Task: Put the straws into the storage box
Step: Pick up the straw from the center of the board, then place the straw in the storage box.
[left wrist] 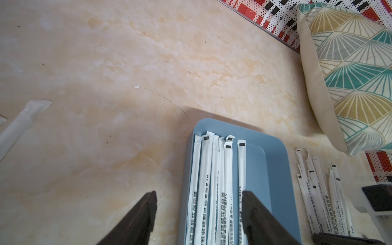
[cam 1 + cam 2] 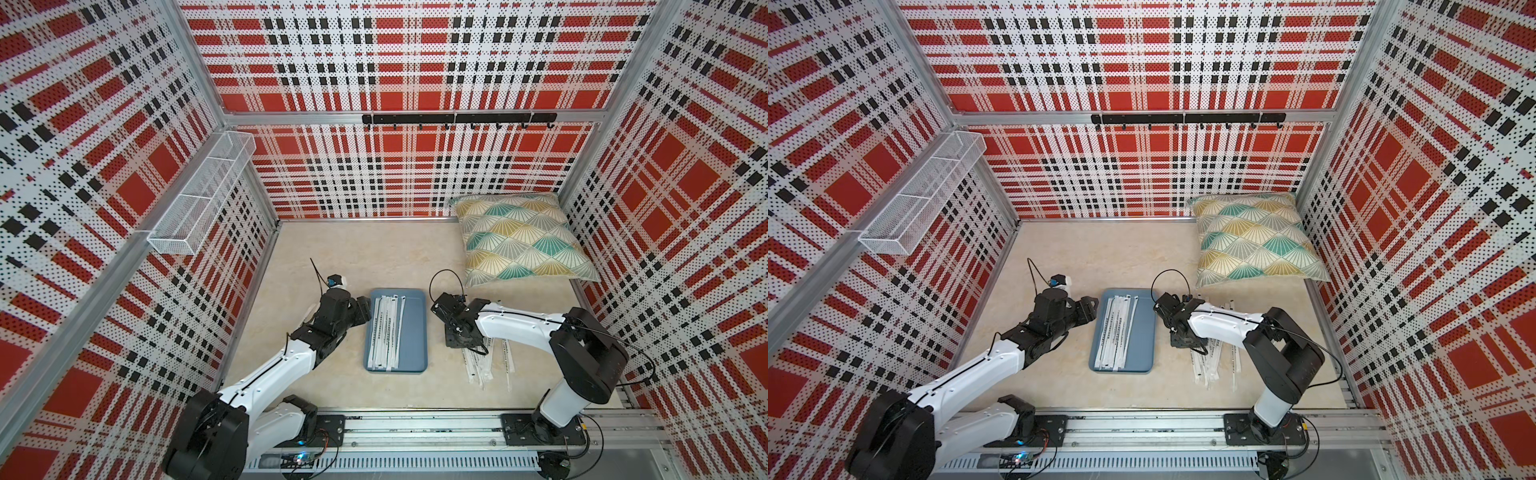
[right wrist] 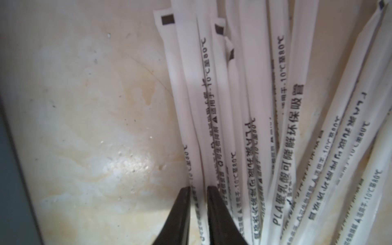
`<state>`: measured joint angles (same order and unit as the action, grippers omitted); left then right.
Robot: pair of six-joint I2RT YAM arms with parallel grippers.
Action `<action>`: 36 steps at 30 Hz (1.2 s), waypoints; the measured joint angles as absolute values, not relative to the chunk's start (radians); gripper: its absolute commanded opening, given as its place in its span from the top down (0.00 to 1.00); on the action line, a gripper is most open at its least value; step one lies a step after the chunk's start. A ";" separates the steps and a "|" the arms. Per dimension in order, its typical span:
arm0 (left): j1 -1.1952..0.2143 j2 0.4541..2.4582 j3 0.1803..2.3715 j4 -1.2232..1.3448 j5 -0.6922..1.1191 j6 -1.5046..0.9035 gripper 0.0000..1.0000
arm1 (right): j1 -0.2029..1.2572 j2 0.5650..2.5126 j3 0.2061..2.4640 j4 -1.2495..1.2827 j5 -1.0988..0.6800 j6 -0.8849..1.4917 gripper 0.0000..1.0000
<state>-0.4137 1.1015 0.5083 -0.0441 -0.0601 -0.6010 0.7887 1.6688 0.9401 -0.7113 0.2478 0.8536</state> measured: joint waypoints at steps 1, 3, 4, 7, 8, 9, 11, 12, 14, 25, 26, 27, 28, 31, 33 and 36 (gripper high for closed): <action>-0.414 1.102 0.508 -0.044 -0.060 -0.601 0.32 | 0.789 1.675 0.942 -0.709 0.251 0.853 0.77; -0.414 1.102 0.508 -0.044 -0.060 -0.601 0.32 | 0.789 1.679 0.945 -0.704 0.252 0.853 0.78; -0.414 1.102 0.508 -0.044 -0.060 -0.601 0.32 | 0.789 1.682 0.948 -0.703 0.252 0.854 0.79; -0.414 1.101 0.508 -0.044 -0.061 -0.602 0.32 | 0.798 1.698 0.968 -0.701 0.250 0.857 0.82; -0.414 1.102 0.508 -0.044 -0.061 -0.603 0.33 | 0.804 1.707 0.979 -0.700 0.248 0.859 0.83; -0.414 1.102 0.508 -0.044 -0.064 -0.604 0.33 | 0.810 1.714 0.988 -0.699 0.245 0.862 0.83; -0.414 1.102 0.508 -0.045 -0.067 -0.606 0.33 | 0.825 1.727 1.004 -0.688 0.234 0.871 0.85; -0.414 1.103 0.508 -0.045 -0.068 -0.607 0.34 | 0.828 1.729 1.007 -0.681 0.229 0.877 0.86; -0.414 1.106 0.508 -0.046 -0.072 -0.612 0.34 | 0.834 1.729 1.008 -0.678 0.221 0.889 0.87; -0.406 1.129 0.490 -0.067 -0.064 -0.677 0.37 | 0.894 1.655 1.184 -0.718 0.215 1.000 0.88; -0.407 1.130 0.484 -0.064 -0.059 -0.682 0.37 | 0.909 1.655 1.213 -0.710 0.215 1.010 0.89; -0.408 1.132 0.474 -0.059 -0.056 -0.688 0.37 | 0.925 1.657 1.245 -0.694 0.215 1.021 0.89; -0.412 1.136 0.467 -0.058 -0.055 -0.693 0.37 | 0.936 1.662 1.271 -0.681 0.216 1.031 0.89; -0.426 1.153 0.455 -0.050 -0.051 -0.707 0.37 | 0.960 1.716 1.335 -0.634 0.213 1.056 0.88; -0.437 1.162 0.451 -0.042 -0.051 -0.713 0.37 | 0.960 1.766 1.347 -0.601 0.210 1.072 0.88; -0.452 1.172 0.443 -0.023 -0.049 -0.722 0.37 | 0.960 1.845 1.343 -0.576 0.201 1.092 0.88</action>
